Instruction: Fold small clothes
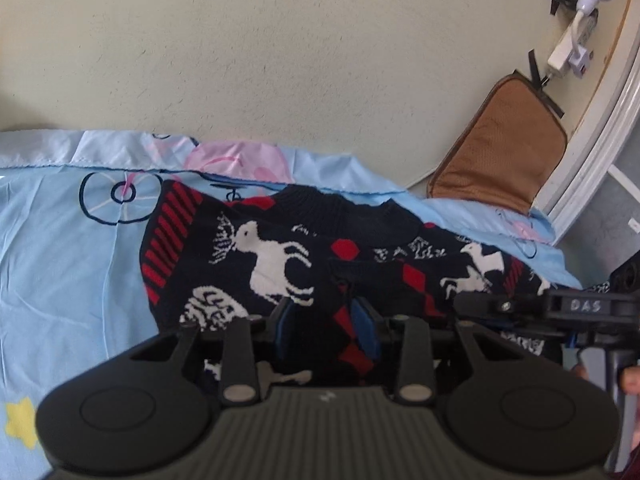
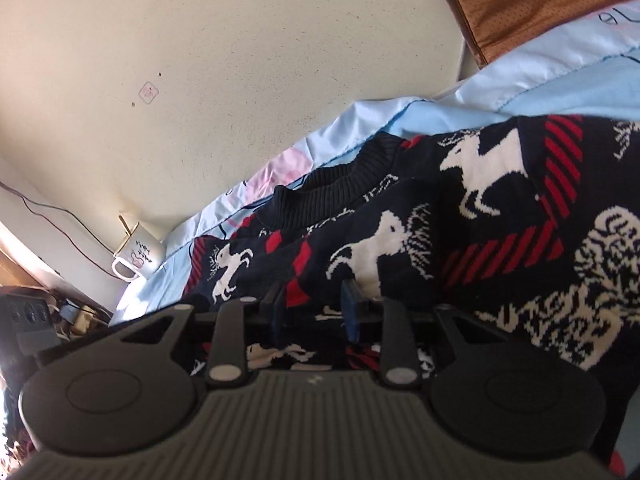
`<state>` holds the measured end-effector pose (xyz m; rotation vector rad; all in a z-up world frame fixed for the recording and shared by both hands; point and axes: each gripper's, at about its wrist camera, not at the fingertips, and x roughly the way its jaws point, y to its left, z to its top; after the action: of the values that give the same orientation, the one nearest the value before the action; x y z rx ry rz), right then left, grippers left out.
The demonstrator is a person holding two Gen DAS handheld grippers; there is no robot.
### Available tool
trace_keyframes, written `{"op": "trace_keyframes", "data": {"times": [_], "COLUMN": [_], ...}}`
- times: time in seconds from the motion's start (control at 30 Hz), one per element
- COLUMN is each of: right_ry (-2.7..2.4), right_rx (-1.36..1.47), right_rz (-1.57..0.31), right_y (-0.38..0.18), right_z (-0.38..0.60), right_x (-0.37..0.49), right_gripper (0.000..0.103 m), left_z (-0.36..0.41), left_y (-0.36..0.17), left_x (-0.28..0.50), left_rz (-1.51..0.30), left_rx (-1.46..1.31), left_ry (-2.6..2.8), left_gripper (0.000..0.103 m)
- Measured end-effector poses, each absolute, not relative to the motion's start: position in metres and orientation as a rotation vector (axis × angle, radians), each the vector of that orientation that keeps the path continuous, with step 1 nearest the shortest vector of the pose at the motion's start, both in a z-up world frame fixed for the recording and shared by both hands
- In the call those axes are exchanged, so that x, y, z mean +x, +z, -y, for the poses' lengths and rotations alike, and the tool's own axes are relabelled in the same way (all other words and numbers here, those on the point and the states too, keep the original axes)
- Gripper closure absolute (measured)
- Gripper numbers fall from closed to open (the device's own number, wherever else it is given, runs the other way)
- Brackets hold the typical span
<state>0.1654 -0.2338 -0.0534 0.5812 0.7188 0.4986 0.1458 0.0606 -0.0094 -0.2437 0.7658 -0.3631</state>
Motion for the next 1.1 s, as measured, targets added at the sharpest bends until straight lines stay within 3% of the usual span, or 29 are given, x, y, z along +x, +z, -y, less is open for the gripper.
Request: {"op": "trace_keyframes", "data": {"times": [0.2,0.63,0.7,0.77,0.97,1.1], "right_ry": [0.425,-0.211,-0.231,-0.247,-0.422,-0.505], "right_rx": [0.653,1.011,1.088,1.133,0.874,0.798], "right_rz": [-0.546,-0.276,-0.253,-0.242,-0.217,-0.227], "right_y": [-0.025,-0.056,-0.058,-0.056,-0.031,-0.047], "right_z": [0.301,0.517,0.533,0.54,0.537,0.547], "right_x": [0.111,-0.014,-0.013,-0.008,-0.026,-0.042], "right_gripper": [0.061,0.053,0.044,0.042,0.043,0.041], "left_z": [-0.066,-0.06,-0.059,-0.058,-0.058,-0.056], "left_y": [-0.013,-0.014,-0.014,-0.014,-0.014,-0.014], "left_x": [0.145,0.144,0.144,0.144,0.144,0.144], "left_rz": [-0.754,-0.736,-0.734,-0.732,-0.731,-0.729], "left_rx": [-0.243,-0.201,-0.193,-0.186,-0.178,-0.171], "left_ry": [-0.371,-0.374,-0.375,-0.377,-0.384,-0.386], "left_gripper": [0.069,0.064,0.063,0.062,0.06,0.059]}}
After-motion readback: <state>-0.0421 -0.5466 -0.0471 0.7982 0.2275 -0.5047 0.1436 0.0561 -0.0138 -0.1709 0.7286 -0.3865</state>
